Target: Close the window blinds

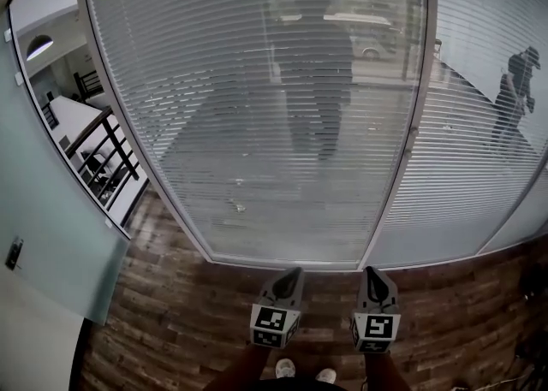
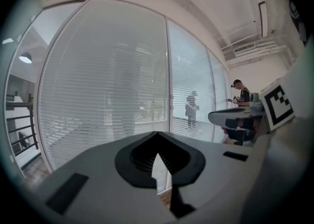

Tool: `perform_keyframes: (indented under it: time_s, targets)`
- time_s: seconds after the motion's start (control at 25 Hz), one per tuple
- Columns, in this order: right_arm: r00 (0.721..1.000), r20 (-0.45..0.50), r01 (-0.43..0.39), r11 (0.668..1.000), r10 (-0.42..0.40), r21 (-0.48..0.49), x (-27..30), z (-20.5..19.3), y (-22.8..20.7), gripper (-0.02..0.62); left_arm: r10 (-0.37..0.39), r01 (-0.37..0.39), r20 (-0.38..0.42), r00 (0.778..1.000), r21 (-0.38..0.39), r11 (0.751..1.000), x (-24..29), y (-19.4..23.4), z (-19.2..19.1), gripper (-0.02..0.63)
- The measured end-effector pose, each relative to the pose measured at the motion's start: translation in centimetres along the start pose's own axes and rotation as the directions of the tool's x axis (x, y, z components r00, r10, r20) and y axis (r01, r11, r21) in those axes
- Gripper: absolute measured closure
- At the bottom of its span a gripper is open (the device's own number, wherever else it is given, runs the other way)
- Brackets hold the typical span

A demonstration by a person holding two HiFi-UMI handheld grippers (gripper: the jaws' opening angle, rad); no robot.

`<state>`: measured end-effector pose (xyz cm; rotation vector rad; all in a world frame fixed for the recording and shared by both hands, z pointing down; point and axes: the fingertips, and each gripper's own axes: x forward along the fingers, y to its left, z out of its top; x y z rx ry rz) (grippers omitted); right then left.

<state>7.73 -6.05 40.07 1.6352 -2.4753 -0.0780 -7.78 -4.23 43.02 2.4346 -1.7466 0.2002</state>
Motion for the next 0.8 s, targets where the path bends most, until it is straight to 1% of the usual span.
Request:
perform_keyframes:
  time_s: [0.16,0.32,0.44,0.56,0.8]
  targets:
    - [1.000,0.003,-0.014,1.000,0.014,0.012,-0.2,-0.3,-0.2,0.592,0.010,-0.010,0.002,1.000,0.011,1.000,0.3,-0.6,0.3,0.614]
    - [1.000,0.019,-0.024,1.000,0.023,0.010,-0.4,0.6,0.3,0.592,0.018,-0.018,0.007,1.000,-0.004,1.000,-0.3,-0.4,0.7,0.614]
    - [0.999,0.033,-0.020,1.000,0.020,0.006,-0.2,1.3,0.3,0.592,0.027,-0.027,0.010,1.000,-0.001,1.000,-0.5,-0.1,1.2,0.614]
    - [0.999,0.034,-0.020,1.000,0.020,0.010,-0.1,1.6,0.4,0.592,0.025,-0.025,0.026,0.999,-0.007,1.000,-0.6,-0.2,1.9,0.614]
    - [0.998,0.055,-0.039,0.999,0.039,-0.014,-0.2,2.5,1.3,0.592,0.019,-0.019,0.032,0.999,-0.001,1.000,-0.6,0.0,1.9,0.614]
